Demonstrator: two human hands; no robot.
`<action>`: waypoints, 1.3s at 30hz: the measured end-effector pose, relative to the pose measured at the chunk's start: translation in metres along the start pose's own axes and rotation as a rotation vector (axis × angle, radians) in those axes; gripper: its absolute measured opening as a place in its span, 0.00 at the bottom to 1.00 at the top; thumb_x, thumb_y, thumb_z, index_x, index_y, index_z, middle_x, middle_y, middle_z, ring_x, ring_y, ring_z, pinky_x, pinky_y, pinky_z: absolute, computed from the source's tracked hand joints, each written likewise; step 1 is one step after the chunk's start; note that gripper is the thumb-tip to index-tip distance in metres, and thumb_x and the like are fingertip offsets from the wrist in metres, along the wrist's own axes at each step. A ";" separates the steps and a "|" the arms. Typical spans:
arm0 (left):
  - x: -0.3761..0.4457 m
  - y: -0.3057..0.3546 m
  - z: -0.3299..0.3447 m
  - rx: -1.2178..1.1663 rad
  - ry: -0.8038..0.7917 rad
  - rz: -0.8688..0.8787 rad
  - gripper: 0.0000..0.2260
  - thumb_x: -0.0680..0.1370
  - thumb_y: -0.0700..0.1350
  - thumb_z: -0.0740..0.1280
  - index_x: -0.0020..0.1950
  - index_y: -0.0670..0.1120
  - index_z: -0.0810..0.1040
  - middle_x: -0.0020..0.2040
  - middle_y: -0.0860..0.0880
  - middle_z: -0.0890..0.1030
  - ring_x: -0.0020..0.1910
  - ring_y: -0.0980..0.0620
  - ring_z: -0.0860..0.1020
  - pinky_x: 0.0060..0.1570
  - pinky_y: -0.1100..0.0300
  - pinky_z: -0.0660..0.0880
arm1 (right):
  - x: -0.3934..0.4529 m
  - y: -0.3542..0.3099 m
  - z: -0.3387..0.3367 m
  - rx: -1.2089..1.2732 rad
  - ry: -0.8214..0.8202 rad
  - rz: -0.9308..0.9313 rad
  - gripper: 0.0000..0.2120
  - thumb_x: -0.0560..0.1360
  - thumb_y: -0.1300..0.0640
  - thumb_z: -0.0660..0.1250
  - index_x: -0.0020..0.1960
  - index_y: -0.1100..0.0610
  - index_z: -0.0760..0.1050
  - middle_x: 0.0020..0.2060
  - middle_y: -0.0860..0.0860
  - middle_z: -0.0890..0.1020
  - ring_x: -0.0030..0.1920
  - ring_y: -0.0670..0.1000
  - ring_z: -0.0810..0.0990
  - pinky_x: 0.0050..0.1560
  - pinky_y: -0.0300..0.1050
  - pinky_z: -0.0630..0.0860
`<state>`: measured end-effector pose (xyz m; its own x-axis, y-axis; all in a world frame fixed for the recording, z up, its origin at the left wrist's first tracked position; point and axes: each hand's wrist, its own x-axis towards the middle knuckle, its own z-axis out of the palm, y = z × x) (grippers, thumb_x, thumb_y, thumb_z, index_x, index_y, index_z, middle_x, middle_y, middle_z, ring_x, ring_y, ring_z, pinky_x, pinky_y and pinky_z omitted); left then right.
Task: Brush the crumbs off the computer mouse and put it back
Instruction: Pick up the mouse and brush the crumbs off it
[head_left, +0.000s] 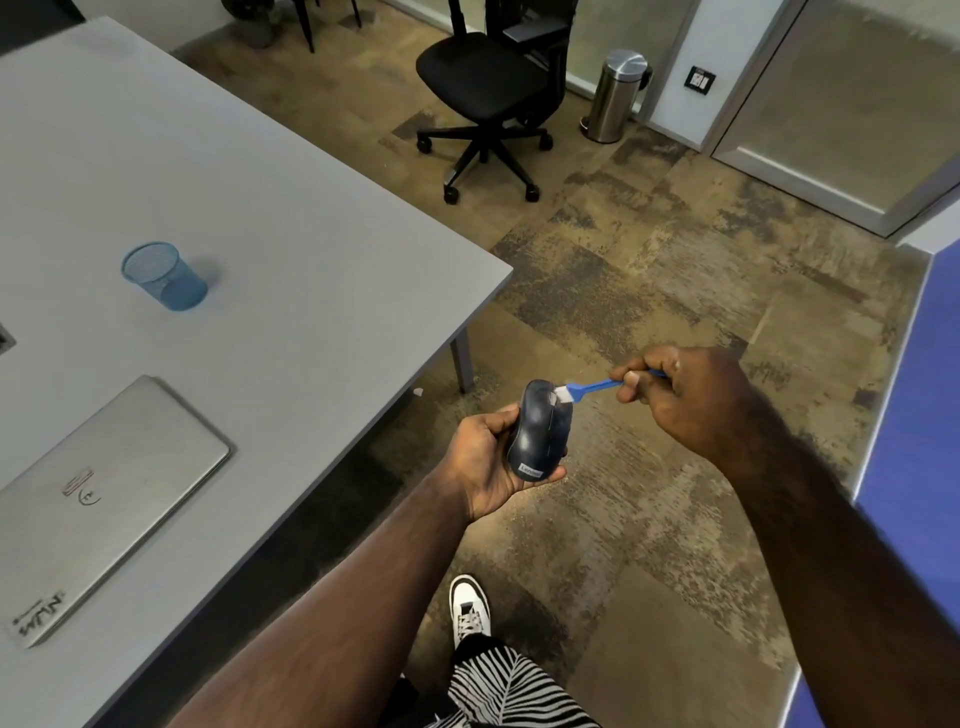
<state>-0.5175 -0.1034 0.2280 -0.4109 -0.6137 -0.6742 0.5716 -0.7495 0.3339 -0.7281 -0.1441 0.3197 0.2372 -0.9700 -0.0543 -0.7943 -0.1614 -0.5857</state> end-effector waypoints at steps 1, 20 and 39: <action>0.000 0.000 0.000 -0.002 0.000 -0.004 0.20 0.81 0.49 0.54 0.68 0.42 0.72 0.62 0.37 0.76 0.53 0.38 0.78 0.49 0.45 0.78 | 0.001 0.000 0.000 0.002 0.007 0.007 0.08 0.78 0.62 0.67 0.51 0.54 0.84 0.37 0.44 0.85 0.38 0.50 0.85 0.39 0.50 0.83; 0.000 0.000 -0.001 -0.009 -0.013 -0.010 0.19 0.81 0.48 0.54 0.68 0.43 0.74 0.63 0.37 0.76 0.54 0.37 0.79 0.49 0.45 0.78 | 0.008 0.005 0.008 -0.008 0.056 0.061 0.09 0.79 0.62 0.66 0.52 0.55 0.84 0.35 0.44 0.84 0.30 0.32 0.79 0.30 0.26 0.71; 0.000 0.002 -0.002 -0.022 -0.018 -0.010 0.18 0.81 0.48 0.54 0.64 0.42 0.75 0.61 0.37 0.78 0.52 0.38 0.79 0.48 0.45 0.79 | 0.007 0.006 0.013 0.020 0.053 0.023 0.09 0.78 0.61 0.66 0.52 0.52 0.84 0.37 0.41 0.85 0.40 0.40 0.85 0.45 0.46 0.83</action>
<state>-0.5147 -0.1043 0.2270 -0.4293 -0.6111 -0.6650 0.5827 -0.7500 0.3130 -0.7238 -0.1490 0.3058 0.1885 -0.9818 -0.0249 -0.7878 -0.1360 -0.6007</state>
